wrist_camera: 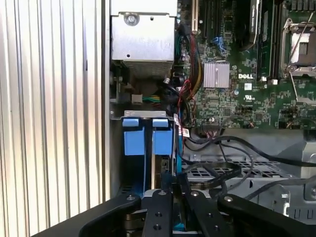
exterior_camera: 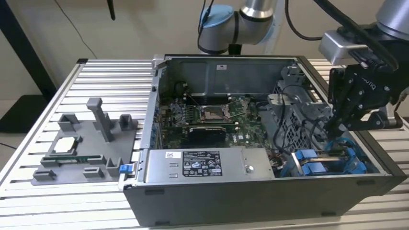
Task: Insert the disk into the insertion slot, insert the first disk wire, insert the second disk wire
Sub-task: 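Insert the second disk wire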
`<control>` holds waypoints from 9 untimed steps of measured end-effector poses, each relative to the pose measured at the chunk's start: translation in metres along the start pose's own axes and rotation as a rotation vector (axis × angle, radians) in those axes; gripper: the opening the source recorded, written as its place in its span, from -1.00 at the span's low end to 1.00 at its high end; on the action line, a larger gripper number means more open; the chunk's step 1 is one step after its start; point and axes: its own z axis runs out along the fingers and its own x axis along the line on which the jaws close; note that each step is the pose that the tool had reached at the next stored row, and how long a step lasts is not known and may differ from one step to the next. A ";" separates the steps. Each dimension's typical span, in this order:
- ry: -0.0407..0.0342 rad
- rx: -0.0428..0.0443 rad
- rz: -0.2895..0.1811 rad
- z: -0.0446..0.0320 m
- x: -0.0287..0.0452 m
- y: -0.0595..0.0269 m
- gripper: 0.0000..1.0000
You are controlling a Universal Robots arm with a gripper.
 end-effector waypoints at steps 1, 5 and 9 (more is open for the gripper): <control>0.0004 0.0063 0.000 0.0009 0.0000 0.0022 -1.00; 0.0013 0.0220 -0.001 0.0065 0.0003 0.0070 -1.00; 0.0197 0.0302 -0.002 0.0103 -0.0003 0.0072 -1.00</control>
